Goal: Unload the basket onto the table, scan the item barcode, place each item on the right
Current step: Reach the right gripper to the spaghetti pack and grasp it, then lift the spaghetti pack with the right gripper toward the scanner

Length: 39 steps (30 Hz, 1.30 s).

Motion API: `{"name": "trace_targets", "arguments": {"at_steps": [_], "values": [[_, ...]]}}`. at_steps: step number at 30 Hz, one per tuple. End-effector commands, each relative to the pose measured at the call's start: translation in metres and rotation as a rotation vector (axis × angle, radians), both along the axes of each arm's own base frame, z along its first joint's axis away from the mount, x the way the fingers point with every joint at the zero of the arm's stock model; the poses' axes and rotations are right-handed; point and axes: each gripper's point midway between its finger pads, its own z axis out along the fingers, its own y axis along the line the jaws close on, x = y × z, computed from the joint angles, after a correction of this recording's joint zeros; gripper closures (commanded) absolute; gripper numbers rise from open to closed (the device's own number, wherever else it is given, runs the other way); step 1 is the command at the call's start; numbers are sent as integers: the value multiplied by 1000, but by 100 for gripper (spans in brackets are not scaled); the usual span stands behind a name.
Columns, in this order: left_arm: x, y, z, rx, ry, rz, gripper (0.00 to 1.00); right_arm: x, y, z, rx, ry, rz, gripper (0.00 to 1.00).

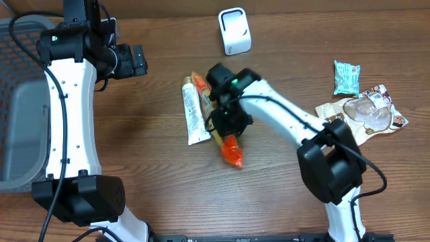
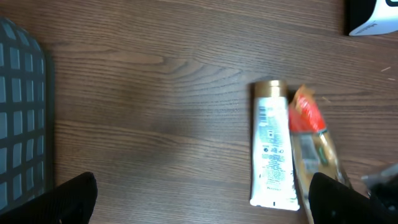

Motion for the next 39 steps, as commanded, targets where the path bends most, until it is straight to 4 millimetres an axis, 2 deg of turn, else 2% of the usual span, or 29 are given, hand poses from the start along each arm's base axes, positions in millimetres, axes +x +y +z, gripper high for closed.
{"name": "trace_targets", "arguments": {"at_steps": [1,3,7,8,9,11,14,17,18,22,24,28,30,31,35,39], "values": [[1,-3,5,8,-16,-22,1,-16,15,45,347,55,234,87],[1,-4,6,8,-17,-22,0,-17,4,41,403,82,254,87],[1,-4,5,8,-16,-22,0,-14,-18,22,427,115,202,74],[1,-4,5,8,-16,-22,0,-12,-25,16,423,121,181,66],[1,-3,5,8,-16,-22,1,-12,-33,8,417,130,160,53],[1,-3,5,8,-17,-20,0,-10,-49,-6,397,136,121,41],[1,-3,5,8,-16,-20,0,-1,-74,-18,365,133,60,35],[1,-3,5,8,-16,-20,0,10,-85,-14,380,123,16,34],[1,-3,5,8,-17,-20,0,14,-87,-10,385,119,6,30],[1,-3,6,8,-17,-21,0,18,-82,8,395,71,75,20],[1,-3,5,8,-16,-20,0,18,-75,15,371,32,115,18],[1,-3,5,8,-17,-21,0,3,-53,20,324,-5,211,16],[1,-3,5,8,-16,-20,0,-6,-43,12,253,-15,249,3],[1,-3,6,8,-17,-20,0,-7,-41,6,206,-27,251,0],[1,-3,5,8,-16,-20,0,-4,-37,-23,8,-147,286,0],[1,-3,5,8,-16,-20,1,0,-44,-43,-117,-220,247,0]]}}
